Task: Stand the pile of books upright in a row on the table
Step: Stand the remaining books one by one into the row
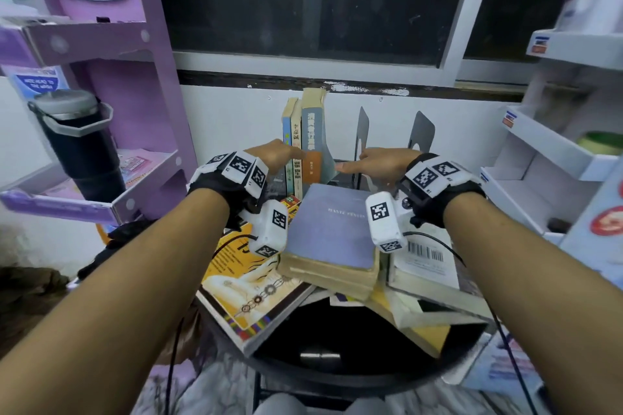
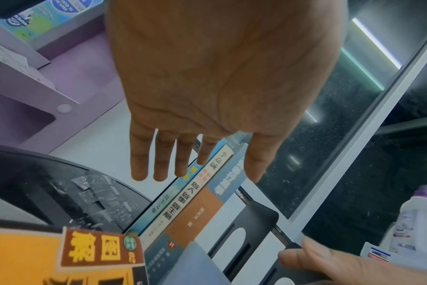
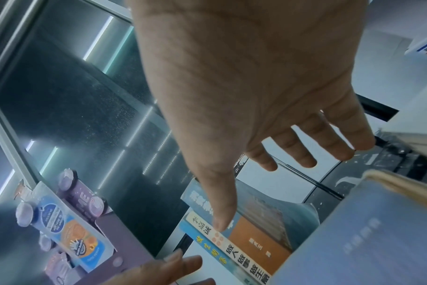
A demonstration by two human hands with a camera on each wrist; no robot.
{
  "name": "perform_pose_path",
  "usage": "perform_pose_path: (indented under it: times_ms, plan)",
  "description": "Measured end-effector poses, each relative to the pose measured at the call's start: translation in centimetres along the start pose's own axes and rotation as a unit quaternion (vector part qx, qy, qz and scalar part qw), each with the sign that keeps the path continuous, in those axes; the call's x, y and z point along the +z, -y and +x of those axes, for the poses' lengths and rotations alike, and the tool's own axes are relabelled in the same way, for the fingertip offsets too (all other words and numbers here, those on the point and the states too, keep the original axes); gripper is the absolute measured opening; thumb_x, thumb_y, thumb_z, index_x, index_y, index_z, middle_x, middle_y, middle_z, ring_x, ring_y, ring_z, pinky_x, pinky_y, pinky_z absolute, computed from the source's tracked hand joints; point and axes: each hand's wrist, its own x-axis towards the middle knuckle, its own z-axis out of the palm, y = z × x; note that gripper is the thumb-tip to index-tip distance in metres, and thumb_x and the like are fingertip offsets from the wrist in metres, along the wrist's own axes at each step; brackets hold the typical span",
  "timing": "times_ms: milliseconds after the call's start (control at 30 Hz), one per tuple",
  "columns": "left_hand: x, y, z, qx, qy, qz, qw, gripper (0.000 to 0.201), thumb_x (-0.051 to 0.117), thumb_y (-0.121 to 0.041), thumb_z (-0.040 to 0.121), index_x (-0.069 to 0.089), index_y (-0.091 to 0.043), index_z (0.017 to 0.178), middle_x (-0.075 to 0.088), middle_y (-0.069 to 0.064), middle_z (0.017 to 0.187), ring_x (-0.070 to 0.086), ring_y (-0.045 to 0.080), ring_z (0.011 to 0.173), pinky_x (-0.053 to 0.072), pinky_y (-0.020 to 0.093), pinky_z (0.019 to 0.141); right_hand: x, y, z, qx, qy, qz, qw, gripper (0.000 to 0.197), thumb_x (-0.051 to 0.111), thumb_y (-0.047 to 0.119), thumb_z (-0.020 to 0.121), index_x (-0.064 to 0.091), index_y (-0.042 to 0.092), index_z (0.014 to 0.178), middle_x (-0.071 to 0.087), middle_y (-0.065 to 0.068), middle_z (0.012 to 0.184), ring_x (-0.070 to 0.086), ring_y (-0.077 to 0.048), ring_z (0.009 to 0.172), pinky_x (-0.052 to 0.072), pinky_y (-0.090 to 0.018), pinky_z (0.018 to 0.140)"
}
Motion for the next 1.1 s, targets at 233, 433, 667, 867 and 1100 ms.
perform_pose_path:
  times_ms: [233,433,667,867,1100]
  plan:
    - [2.5,0.1,-3.0,-0.016,0.059,0.021,0.998,0.044,0.045,-0.025,0.101,0.046,0.001,0.137,0.047,0.020,0.143,0.046,0.035,0.131,0.043,0.032,0.079,1.9,-0.3,-2.7,0.038,0.017,0.056,0.998,0.050,0.048,0.065,0.089,0.055,0.020,0.108,0.053,-0.006,0.111,0.053,-0.017,0.075,0.039,-0.025,0.061]
    - [4.0,0.0,-4.4,-0.050,0.095,0.042,0.993,0.054,0.044,-0.027,0.102,0.028,-0.001,0.147,0.031,0.015,0.154,0.032,0.029,0.140,0.031,0.033,0.106,3.3,-0.4,-3.9,0.064,-0.005,0.104,0.993,0.065,0.055,0.049,0.094,0.043,0.008,0.143,0.042,-0.012,0.149,0.049,-0.029,0.128,0.039,-0.029,0.084]
    - [4.9,1.2,-3.2,-0.079,0.140,0.111,0.981,0.069,0.060,-0.041,0.091,0.033,-0.007,0.146,0.038,0.009,0.149,0.039,0.029,0.135,0.034,0.038,0.107,3.9,-0.1,-3.8,0.067,-0.007,0.052,0.996,0.065,0.067,0.049,0.086,0.054,0.003,0.130,0.064,-0.007,0.111,0.057,-0.021,0.083,0.041,-0.027,0.063]
    - [5.2,1.8,-2.6,-0.063,0.128,0.150,0.978,0.067,0.066,-0.047,0.085,0.045,-0.010,0.138,0.050,0.009,0.138,0.050,0.029,0.122,0.042,0.044,0.105,3.9,-0.8,-3.4,0.084,-0.010,0.057,0.995,0.045,0.078,0.044,0.078,0.051,0.008,0.083,0.054,-0.003,0.069,0.052,-0.014,0.058,0.040,-0.025,0.049]
    - [5.0,2.0,-2.5,-0.053,0.132,0.139,0.980,0.064,0.065,-0.046,0.086,0.048,-0.010,0.136,0.053,0.008,0.135,0.052,0.030,0.121,0.041,0.047,0.105,4.2,-1.2,-3.1,0.087,-0.043,0.085,0.992,0.051,0.082,0.046,0.072,0.048,0.008,0.074,0.054,-0.004,0.069,0.051,-0.015,0.059,0.039,-0.026,0.048]
